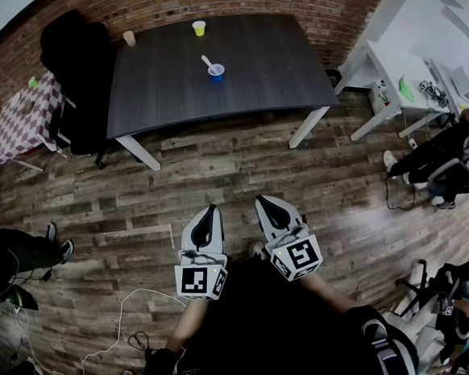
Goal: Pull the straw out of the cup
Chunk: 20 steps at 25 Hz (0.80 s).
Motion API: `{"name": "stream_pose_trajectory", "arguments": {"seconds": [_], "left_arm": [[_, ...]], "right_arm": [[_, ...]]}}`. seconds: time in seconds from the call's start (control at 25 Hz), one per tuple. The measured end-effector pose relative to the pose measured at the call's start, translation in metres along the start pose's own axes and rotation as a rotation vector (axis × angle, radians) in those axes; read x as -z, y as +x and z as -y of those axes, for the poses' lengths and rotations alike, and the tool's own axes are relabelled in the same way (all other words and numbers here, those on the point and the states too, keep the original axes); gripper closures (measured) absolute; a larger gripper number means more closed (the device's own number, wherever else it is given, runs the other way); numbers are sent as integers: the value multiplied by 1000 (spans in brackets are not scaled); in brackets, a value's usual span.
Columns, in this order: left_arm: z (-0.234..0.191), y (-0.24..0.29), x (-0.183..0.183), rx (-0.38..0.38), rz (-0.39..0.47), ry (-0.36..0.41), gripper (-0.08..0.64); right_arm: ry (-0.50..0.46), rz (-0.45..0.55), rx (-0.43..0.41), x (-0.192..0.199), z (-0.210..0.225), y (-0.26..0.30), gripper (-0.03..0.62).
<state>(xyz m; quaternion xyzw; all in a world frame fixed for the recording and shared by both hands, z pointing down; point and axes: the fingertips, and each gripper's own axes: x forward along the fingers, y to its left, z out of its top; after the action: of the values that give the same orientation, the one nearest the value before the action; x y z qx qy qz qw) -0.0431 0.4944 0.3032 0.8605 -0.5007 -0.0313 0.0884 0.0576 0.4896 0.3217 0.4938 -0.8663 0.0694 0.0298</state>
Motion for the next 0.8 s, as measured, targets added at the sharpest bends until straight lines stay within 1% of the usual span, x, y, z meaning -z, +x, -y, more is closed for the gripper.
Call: {"name": "stream_pose_trajectory", "arguments": {"seconds": [0.32, 0.44, 0.6, 0.8], "left_arm": [[9, 5, 1, 6, 5, 6, 555], [12, 6, 3, 7, 3, 4, 555], [17, 8, 1, 0, 1, 14, 555], [28, 18, 1, -9, 4, 30, 555]], "right_arm": [[1, 7, -3, -4, 6, -4, 588], [18, 19, 0, -3, 10, -6, 588], [38, 41, 4, -8, 17, -10, 587], [37, 39, -9, -5, 30, -13, 588]]}}
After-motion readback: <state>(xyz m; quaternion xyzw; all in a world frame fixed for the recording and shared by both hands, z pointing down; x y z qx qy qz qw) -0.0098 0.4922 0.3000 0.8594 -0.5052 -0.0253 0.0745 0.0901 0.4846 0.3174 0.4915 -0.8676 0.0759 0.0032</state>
